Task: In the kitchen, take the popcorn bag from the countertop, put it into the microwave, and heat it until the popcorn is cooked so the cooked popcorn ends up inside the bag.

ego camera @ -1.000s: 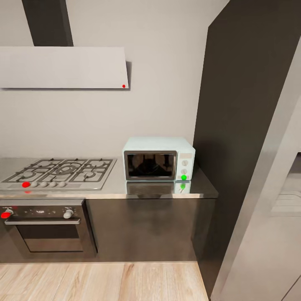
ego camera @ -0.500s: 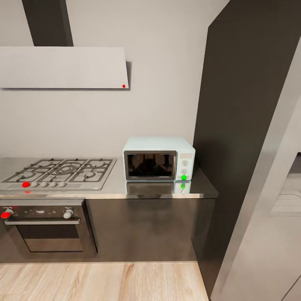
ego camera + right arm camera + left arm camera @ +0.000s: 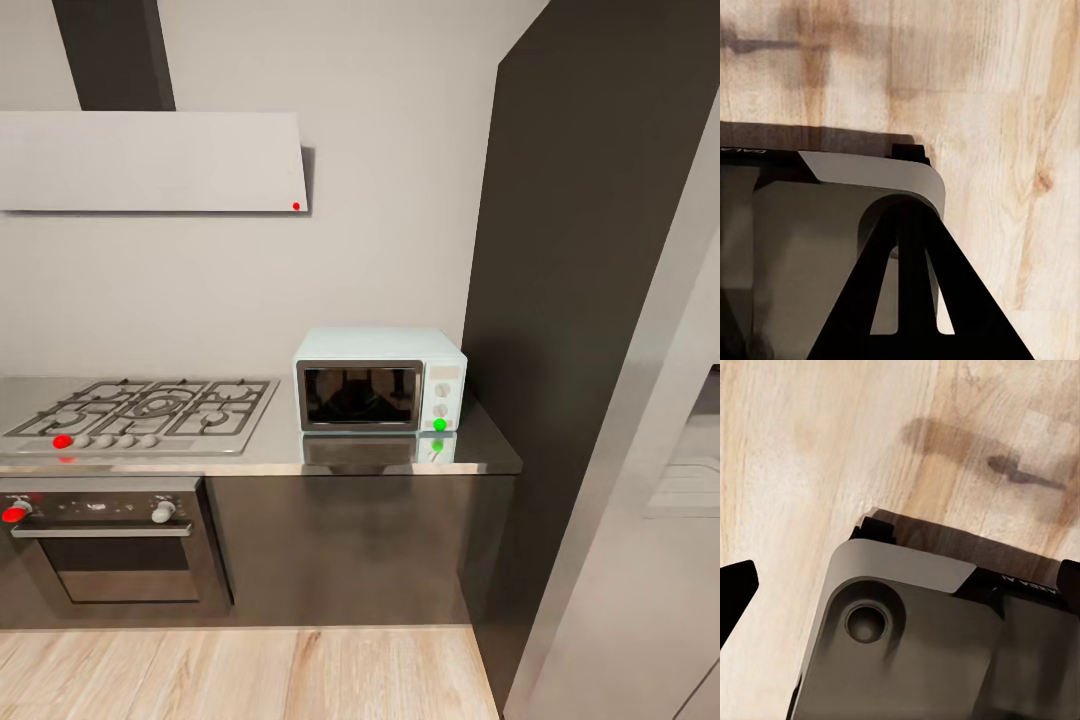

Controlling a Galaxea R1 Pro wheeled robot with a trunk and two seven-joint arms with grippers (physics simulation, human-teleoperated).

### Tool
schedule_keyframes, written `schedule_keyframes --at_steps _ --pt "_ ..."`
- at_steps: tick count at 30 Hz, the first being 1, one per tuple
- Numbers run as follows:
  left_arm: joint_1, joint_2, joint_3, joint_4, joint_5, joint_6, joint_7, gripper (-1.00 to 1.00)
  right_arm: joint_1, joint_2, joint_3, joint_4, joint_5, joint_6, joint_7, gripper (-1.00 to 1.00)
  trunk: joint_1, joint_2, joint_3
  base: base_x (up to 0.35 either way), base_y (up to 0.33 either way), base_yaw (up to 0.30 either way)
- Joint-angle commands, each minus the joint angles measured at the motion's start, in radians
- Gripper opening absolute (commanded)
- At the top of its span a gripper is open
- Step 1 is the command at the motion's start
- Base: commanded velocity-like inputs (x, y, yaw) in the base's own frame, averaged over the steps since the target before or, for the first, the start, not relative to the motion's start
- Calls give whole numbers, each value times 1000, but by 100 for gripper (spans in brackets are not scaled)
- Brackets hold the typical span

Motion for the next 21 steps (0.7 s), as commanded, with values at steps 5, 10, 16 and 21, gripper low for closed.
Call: schedule_keyframes --at_steps 5,10,16,21 --pt "0 1 -8 -1 8 2 3 100 -1 0 -1 3 6 -5 -2 -100 0 -1 -1 0 0 0" --pt "0 0 -8 -1 8 2 3 100 -1 0 -1 3 6 -5 -2 -100 0 -1 -1 0 0 0" --pt "0 0 -9 -1 8 2 3 100 -1 0 -1 3 6 -5 -2 -100 0 -1 -1 0 0 0" --pt "0 0 -9 -1 8 2 3 100 -1 0 -1 3 6 -5 -2 -100 0 -1 -1 0 0 0"
